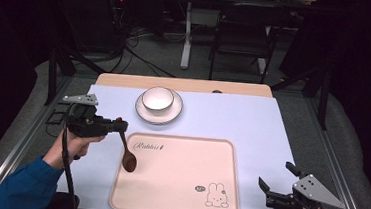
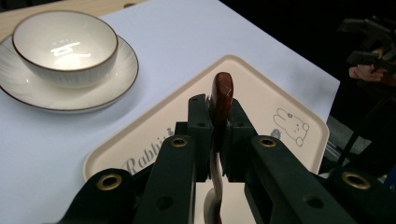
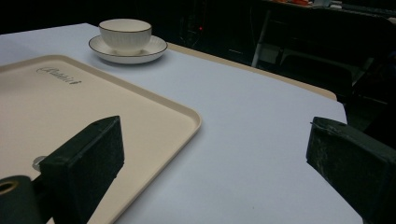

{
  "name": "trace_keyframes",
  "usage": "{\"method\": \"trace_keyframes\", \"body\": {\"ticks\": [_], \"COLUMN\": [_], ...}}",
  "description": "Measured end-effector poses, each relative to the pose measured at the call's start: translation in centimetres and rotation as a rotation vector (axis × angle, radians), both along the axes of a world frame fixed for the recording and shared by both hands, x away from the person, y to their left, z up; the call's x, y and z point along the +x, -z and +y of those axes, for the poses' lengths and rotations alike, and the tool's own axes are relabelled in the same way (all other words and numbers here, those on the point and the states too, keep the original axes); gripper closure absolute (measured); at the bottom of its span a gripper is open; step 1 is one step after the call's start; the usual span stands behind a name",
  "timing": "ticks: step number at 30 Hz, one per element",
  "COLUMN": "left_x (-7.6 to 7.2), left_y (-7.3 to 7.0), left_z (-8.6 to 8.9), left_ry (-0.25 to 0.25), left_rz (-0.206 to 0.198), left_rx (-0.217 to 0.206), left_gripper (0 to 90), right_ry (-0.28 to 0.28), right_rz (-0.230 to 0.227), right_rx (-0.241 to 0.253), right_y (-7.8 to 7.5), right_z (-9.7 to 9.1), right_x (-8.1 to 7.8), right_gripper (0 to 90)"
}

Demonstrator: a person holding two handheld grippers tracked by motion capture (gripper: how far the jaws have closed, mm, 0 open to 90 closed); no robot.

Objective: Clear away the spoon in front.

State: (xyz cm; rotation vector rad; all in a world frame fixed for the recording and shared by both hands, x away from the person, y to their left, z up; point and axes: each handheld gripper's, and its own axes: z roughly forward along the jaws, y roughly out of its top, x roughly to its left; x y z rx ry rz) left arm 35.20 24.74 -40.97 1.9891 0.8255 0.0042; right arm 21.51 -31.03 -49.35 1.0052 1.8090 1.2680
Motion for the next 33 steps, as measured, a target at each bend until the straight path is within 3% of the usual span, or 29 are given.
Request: {"method": "trace_keyframes", "body": {"ticks": [9, 16, 21, 33], "left_x": [0.3, 0.7, 1.3, 2.6], "left_y": [2.1, 3.4, 4.5, 6.5], "left_z": [-0.6, -1.3, -1.7, -2.4], "left_ry": [0.032, 0.041, 0.021, -0.030], "left_rz": [0.083, 0.122, 0.135, 0.148], "left_rx": [0.016, 0.028, 0.036, -0.007], "left_gripper": [84.5, 84.4, 84.3, 82.8], "right_ry": [-0.002, -0.001, -0.001, -0.001], "right_rz": [-0.003, -0.003, 0.002, 0.002], "right_rx": [0.001, 0.002, 0.001, 0.000], "right_y": [0.0, 0.0, 0.0, 0.0], "right_z": [0.0, 0.0, 0.0, 0.0], "right_x": [0.0, 0.0, 0.1, 0.0], "right_gripper": [3.5, 3.5, 3.5, 3.5]}}
